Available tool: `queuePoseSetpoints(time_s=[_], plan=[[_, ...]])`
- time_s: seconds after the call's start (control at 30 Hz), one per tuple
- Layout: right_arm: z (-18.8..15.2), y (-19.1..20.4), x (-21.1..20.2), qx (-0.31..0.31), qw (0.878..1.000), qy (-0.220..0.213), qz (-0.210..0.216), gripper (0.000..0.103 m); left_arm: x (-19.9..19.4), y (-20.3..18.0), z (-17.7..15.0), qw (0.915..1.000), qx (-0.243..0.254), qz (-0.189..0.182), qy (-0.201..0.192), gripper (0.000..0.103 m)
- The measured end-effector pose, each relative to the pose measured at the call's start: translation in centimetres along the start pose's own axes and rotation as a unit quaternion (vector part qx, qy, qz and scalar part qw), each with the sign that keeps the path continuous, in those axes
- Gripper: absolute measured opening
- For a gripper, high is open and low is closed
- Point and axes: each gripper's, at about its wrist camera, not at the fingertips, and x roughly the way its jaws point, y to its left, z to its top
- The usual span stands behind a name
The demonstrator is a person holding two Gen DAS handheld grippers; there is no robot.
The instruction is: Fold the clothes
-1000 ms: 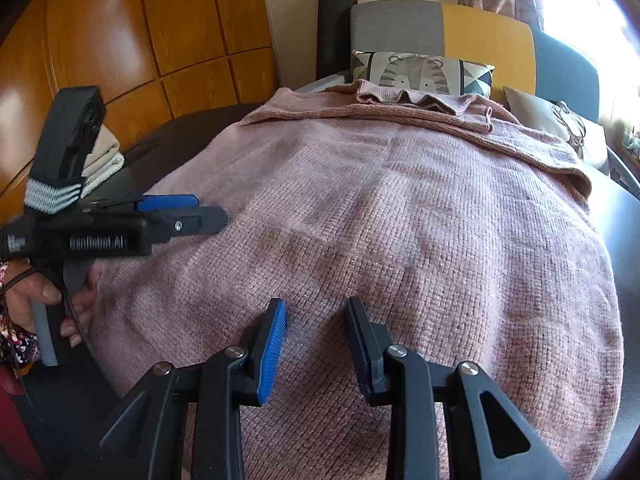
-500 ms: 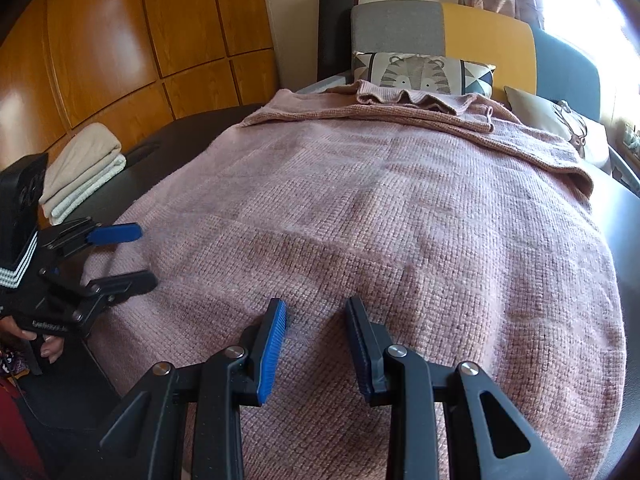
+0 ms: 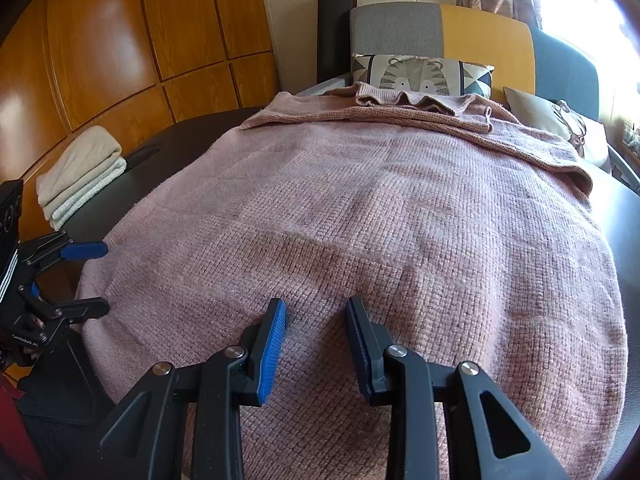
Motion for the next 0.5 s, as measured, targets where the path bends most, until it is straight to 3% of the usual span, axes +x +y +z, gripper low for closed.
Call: queuePoseSetpoints(time_s=[0.13, 0.27, 0.5], plan=[[-0.2, -0.1, -0.1, 0.0, 1.0, -0.004, 0.0, 0.031, -1.0, 0.8, -0.5, 0.9998, -0.017, 0.01, -0.004, 0.084], [-0.4, -0.2, -0.2, 0.002, 1.0, -0.015, 0.001, 0.032, 0.2, 2.4, 0.7, 0.9973, -0.074, 0.0, -0.002, 0.084], [-0.3, -0.1, -0.3, 0.01, 1.0, -0.017, 0.001, 0.036, 2.4, 5.2, 2.7, 0.9853, -0.17, -0.016, 0.0, 0.084]])
